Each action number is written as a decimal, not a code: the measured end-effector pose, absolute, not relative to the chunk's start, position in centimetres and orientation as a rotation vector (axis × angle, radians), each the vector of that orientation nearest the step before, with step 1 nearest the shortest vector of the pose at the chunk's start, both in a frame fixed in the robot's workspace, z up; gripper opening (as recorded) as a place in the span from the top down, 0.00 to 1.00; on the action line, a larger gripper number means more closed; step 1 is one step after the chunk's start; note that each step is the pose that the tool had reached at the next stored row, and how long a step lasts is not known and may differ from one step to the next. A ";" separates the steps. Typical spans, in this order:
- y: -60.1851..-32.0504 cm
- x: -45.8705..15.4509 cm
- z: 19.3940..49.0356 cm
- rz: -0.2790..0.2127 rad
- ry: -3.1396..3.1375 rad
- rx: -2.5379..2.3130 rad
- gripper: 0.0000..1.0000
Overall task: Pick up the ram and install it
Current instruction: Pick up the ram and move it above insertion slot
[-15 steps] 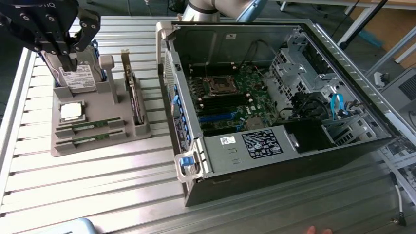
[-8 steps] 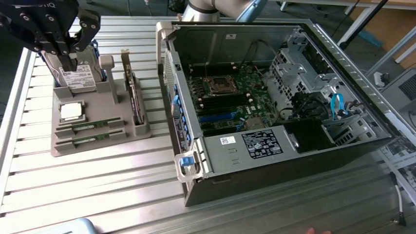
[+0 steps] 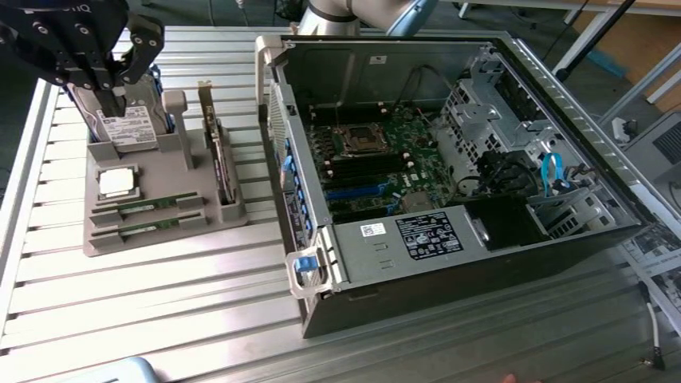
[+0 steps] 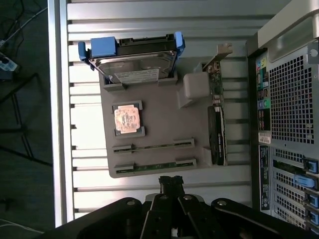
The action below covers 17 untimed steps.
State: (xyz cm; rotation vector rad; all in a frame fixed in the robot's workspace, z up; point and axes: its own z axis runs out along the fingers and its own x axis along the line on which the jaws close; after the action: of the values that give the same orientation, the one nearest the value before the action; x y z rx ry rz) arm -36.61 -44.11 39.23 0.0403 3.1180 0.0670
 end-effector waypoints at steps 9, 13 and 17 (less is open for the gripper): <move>-44.1 -36.6 39.2 0.068 3.125 -0.044 0.89; -44.1 -36.6 39.2 0.068 3.127 -0.093 0.89; -44.1 -36.6 39.2 0.069 3.129 -0.145 0.89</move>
State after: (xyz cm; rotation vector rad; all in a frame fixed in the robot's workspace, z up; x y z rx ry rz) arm -36.61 -44.11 39.22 -0.1450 3.1292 0.0690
